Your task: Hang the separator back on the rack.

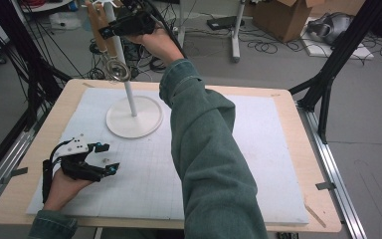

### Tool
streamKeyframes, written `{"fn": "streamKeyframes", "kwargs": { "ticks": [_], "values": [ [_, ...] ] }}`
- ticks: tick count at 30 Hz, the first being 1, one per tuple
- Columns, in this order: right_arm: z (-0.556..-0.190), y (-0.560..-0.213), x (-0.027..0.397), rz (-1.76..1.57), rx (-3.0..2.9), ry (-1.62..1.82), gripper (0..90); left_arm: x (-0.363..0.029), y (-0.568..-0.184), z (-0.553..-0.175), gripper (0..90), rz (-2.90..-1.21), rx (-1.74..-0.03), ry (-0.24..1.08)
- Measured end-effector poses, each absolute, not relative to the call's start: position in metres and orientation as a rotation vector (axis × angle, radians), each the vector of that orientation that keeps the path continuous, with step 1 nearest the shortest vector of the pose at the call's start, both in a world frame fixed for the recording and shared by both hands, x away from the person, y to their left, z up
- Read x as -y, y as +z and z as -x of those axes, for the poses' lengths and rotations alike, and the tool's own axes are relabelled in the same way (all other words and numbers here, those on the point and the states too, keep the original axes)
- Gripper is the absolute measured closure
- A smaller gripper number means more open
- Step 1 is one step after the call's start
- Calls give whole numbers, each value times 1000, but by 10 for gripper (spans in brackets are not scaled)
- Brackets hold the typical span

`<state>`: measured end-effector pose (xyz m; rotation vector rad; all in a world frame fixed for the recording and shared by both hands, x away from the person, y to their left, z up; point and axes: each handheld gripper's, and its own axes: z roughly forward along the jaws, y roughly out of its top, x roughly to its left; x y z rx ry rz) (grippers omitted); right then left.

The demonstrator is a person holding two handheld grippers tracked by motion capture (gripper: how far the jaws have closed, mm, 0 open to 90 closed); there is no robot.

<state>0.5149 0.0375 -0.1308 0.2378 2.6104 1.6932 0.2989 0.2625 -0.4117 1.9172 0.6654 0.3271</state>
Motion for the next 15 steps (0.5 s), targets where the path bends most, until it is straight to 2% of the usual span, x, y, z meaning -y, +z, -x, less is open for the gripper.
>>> {"fn": "streamKeyframes", "kwargs": {
  "ticks": [15],
  "values": [
    [-514,-133,-33,-272,-2588,1708,724,-260,-413,-300,177,-1925,-661,321]
  ]
}}
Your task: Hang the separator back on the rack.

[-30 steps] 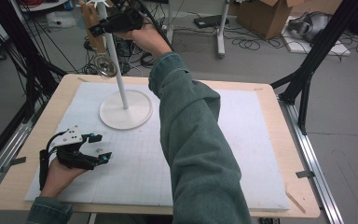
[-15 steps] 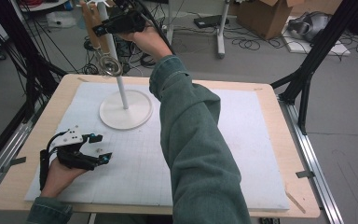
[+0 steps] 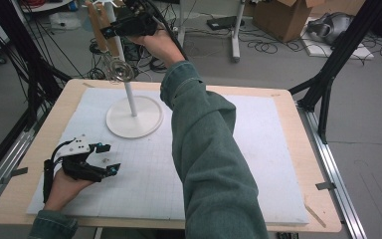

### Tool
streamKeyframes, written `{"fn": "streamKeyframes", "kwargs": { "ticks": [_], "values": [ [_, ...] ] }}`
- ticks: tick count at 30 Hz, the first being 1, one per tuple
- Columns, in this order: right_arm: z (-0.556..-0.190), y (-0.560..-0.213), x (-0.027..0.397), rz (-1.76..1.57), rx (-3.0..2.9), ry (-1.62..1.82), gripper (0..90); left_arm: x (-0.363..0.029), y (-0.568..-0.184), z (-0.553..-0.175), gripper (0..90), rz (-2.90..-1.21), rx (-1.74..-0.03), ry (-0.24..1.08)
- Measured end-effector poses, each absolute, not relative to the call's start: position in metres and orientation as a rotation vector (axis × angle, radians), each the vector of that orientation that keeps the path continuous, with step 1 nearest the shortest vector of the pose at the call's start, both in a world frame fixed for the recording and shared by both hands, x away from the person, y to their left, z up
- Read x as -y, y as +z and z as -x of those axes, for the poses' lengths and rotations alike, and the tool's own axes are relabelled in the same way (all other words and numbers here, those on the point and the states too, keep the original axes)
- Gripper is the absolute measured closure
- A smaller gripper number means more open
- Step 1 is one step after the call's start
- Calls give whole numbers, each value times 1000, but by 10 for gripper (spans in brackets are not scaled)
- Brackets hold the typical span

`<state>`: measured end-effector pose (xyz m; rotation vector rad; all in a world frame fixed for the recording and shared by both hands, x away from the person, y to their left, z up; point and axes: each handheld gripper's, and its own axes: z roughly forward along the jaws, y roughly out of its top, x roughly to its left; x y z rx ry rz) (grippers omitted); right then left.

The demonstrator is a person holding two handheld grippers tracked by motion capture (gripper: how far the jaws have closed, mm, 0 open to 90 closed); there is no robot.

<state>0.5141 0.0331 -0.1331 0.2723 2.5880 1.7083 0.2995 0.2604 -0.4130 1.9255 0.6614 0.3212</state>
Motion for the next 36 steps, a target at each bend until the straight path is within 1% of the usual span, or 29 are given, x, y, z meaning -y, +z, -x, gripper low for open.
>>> {"fn": "streamKeyframes", "kwargs": {
  "ticks": [36],
  "values": [
    [-511,-137,-31,-329,-2543,1709,715,-261,-413,-299,177,-1929,-659,316]
  ]
}}
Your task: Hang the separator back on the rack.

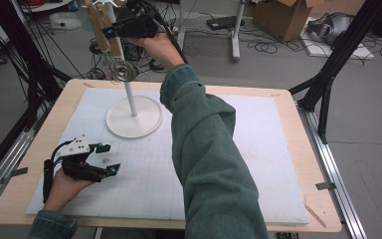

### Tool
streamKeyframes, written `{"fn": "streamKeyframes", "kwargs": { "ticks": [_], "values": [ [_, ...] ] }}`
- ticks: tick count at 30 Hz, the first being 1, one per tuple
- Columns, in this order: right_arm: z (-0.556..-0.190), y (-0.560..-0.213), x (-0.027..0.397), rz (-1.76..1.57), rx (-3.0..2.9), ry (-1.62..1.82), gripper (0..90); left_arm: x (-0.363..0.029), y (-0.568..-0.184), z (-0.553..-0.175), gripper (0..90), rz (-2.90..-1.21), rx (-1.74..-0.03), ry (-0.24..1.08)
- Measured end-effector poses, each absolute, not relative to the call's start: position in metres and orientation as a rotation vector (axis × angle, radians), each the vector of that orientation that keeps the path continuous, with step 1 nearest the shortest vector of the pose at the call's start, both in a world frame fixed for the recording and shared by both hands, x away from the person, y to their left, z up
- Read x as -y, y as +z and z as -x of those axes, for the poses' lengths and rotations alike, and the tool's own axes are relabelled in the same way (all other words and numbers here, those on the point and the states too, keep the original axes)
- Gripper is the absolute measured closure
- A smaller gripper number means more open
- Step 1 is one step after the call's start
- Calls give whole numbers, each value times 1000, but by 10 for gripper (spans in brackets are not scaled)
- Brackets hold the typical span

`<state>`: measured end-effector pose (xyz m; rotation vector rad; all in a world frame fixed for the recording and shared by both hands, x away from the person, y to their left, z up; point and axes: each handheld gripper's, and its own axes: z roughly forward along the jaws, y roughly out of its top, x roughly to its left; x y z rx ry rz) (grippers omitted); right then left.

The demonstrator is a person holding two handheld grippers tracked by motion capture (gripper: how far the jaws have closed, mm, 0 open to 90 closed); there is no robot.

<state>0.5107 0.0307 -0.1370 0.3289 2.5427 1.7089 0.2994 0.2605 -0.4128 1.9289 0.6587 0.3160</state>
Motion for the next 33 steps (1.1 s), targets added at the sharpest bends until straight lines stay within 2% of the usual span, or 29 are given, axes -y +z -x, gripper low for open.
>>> {"fn": "streamKeyframes", "kwargs": {
  "ticks": [9,22,33],
  "values": [
    [-506,-140,-23,-335,-2537,1702,675,-259,-413,-299,177,-1930,-659,311],
    [-487,-163,7,-418,-2504,1731,409,-257,-414,-298,171,-1930,-656,300],
    [-472,-183,38,-466,-2466,1725,332,-252,-417,-300,139,-1933,-662,280]
  ]
}}
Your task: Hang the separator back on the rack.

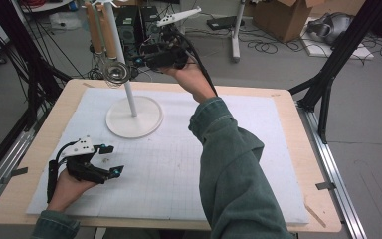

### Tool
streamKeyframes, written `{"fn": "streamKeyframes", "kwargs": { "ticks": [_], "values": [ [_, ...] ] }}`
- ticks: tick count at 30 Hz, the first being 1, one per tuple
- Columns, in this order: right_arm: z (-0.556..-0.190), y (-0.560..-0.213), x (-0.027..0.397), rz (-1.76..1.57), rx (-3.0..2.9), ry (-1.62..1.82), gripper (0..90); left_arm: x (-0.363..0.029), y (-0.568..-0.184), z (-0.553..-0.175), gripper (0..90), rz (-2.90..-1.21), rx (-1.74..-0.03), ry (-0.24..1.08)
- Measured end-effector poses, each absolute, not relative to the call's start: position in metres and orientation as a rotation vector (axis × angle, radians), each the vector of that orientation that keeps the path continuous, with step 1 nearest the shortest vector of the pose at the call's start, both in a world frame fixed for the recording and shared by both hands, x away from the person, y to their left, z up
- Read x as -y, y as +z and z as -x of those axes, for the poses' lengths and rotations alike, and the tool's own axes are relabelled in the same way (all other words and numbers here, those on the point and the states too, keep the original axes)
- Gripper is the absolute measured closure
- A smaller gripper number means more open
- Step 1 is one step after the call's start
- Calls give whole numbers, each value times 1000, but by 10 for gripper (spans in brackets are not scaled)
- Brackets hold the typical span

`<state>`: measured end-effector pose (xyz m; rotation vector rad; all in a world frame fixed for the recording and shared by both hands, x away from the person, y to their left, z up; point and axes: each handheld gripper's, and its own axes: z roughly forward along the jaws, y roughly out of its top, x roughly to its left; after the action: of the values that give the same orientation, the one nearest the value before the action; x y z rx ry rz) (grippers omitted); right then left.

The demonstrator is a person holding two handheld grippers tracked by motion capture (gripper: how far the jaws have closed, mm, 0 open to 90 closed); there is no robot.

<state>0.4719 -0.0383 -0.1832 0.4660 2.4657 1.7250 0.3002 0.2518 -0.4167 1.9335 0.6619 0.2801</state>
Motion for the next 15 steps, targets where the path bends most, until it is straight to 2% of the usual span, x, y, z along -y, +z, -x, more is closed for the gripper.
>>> {"fn": "streamKeyframes", "kwargs": {
  "ticks": [15],
  "values": [
    [-459,-214,68,-535,-2458,1708,273,-249,-418,-299,129,-1947,-661,273]
  ]
}}
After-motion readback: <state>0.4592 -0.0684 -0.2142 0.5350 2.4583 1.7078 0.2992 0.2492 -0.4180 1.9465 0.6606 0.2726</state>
